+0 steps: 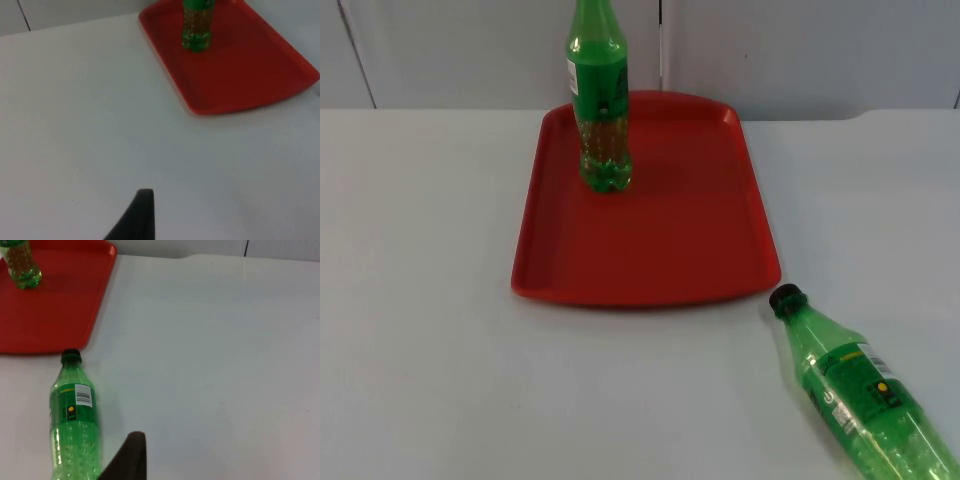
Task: Place the bottle upright on the tray.
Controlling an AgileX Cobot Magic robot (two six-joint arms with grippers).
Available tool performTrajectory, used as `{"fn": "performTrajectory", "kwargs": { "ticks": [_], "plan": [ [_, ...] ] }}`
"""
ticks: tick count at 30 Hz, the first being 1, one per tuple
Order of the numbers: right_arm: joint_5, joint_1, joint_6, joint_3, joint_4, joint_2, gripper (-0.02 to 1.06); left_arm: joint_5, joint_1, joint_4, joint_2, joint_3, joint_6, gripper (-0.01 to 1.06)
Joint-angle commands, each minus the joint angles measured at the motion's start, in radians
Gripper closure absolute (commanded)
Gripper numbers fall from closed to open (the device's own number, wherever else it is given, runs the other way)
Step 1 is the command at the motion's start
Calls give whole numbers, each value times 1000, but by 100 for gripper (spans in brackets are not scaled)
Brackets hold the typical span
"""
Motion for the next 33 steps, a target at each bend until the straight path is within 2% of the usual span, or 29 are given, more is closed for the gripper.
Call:
{"fn": "performTrajectory", "kwargs": {
  "ticks": [1, 33],
  "plan": [
    [-6, -8, -9, 2, -1, -2, -1, -2, -6, -8, -3, 4, -6, 0],
    [-6, -8, -9, 2, -1, -2, -1, -2, -6, 4, -3, 4, -6, 0]
  ]
}}
